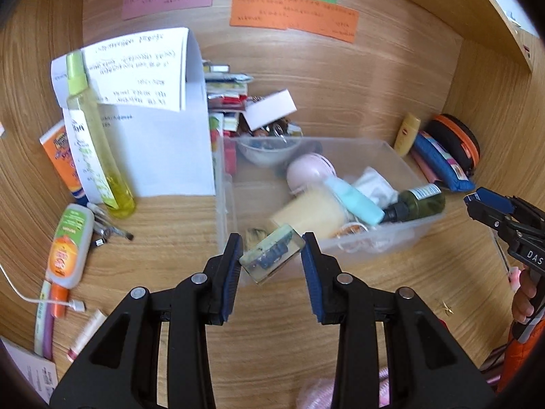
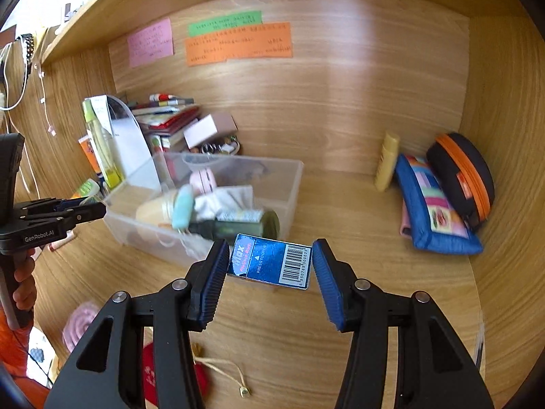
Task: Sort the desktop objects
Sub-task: 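Lower the card packet and green item into the bin, opening both grippers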
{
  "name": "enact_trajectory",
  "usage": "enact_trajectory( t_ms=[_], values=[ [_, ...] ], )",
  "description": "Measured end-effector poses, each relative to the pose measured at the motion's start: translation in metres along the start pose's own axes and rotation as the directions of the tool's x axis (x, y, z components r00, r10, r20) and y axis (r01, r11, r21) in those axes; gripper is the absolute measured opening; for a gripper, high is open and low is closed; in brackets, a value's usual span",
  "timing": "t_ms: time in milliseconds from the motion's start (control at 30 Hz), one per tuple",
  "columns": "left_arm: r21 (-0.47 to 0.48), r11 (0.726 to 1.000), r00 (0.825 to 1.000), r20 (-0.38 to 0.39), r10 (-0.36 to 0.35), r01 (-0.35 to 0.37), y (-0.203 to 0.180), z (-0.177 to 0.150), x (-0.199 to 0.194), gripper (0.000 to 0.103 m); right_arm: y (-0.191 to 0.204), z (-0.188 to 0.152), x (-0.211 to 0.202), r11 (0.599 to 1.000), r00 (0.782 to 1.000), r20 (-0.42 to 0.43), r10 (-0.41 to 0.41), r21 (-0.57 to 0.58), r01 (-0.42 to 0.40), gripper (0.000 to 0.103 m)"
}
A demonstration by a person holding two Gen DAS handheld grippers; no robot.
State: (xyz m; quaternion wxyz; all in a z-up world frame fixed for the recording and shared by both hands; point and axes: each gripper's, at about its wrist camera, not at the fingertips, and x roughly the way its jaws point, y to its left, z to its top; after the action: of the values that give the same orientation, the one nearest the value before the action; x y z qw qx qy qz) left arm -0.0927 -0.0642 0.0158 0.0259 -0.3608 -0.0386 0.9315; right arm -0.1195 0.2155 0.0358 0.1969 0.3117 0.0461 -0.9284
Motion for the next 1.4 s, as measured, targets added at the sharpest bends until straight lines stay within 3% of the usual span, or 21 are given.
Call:
enact_trajectory(
  t_ms=[533,800,967,1400],
  values=[
    [-0.011,1.0,1.0,0.002,0.004,-0.004,0.015,0.016,0.029,0.035,0.027,0.034,0.042,0.997,0.999,0.004,0.053,-0.054,-0.053,0.047],
    [0.036,0.999,0.999,0.028,0.034,-0.035,0.007,0.019,0.038,0.035,0.031,0.033,0.072,0.997,0.997,-0.045,0.054,-0.059,-0.057,0.047],
    [0.041,0.999,1.0,-0.006,-0.016,0.016,0.007,0.018,0.049,0.036,0.031,0.028,0.085,0.996,0.995,-0.08,0.064,-0.056,-0.068,0.047],
    [0.078,0.997,1.0,0.012,0.025,-0.026,0.002,0.013,0.051,0.037,0.035,0.026,0.084,0.994,0.996,-0.067,0.061,-0.084,-0.067,0.051]
  ],
)
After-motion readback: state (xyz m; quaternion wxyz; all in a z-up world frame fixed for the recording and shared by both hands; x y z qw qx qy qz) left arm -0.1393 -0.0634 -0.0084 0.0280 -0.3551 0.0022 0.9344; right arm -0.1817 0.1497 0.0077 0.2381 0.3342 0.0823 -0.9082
